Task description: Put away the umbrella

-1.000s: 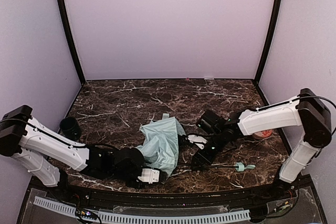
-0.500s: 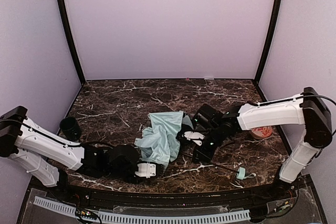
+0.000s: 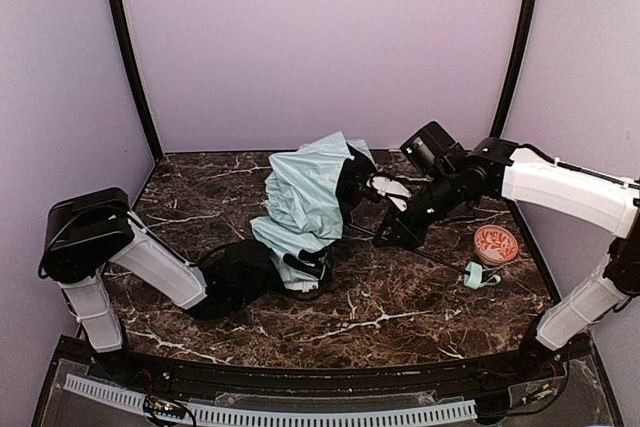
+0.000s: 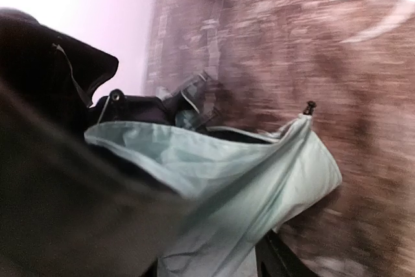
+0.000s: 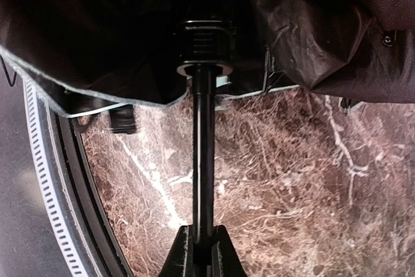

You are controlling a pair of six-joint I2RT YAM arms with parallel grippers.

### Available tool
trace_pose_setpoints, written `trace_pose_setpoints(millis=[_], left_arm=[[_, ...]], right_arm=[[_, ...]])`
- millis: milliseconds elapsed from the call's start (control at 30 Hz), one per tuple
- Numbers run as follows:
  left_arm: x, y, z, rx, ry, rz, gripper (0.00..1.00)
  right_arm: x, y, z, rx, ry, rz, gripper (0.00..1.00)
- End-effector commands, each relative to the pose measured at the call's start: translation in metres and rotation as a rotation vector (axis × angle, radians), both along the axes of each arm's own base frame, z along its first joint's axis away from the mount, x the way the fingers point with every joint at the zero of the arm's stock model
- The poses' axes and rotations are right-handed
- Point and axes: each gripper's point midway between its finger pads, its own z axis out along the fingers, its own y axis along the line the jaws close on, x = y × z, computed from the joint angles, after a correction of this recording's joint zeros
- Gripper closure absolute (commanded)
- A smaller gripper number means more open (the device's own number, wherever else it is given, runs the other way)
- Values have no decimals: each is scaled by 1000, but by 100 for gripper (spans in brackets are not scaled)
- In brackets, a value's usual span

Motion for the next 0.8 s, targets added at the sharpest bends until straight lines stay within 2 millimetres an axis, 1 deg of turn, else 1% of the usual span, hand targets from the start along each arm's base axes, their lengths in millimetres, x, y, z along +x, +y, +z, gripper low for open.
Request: trace_pose_setpoints(millis=[0,67,133,200,233,267,333,367,400,467,500,567,633,667,700,767], left_arm=[[40,-35,68,-126,-331,-70,35],[48,-40,67,-135,-393,-87,23],[57,-41,67,-141,-418,-85,14],[61,-39,70,-164,-401,-70,9],[57,-38,69,-162,-376,-78,7],[49,-37,64,-152,-337,-95,6],[25,-35,43,-116,-208,-130,4],[9,-34,28,-82,-128,-151,2],[-8,-31,8,-35,-34,-165,1],[-43,-26,-26,60,131,-187,1],[-58,-22,-41,102,199,-184,1],[-83,-10,-65,178,293,-164,1],[-97,1,-79,211,343,-135,1],[-103,5,-83,207,367,-117,1],[-108,8,-84,205,389,-110,1],[-121,12,-79,188,440,-112,1]], right_arm=[[14,19,52,146,-126,63,100],[18,17,60,150,-148,62,100],[22,16,74,171,-175,60,100],[26,12,80,170,-202,50,100],[28,10,77,156,-213,39,100],[30,7,72,142,-214,30,100],[32,4,62,127,-217,14,100],[33,3,58,126,-220,7,100],[35,2,53,118,-223,-4,100],[40,-1,42,84,-226,-27,100],[43,-3,36,63,-230,-39,100],[49,-6,27,30,-237,-60,100],[54,-4,24,30,-249,-68,100],[56,-4,25,32,-256,-68,100],[59,-3,25,30,-266,-69,100],[66,-6,26,25,-287,-77,100]])
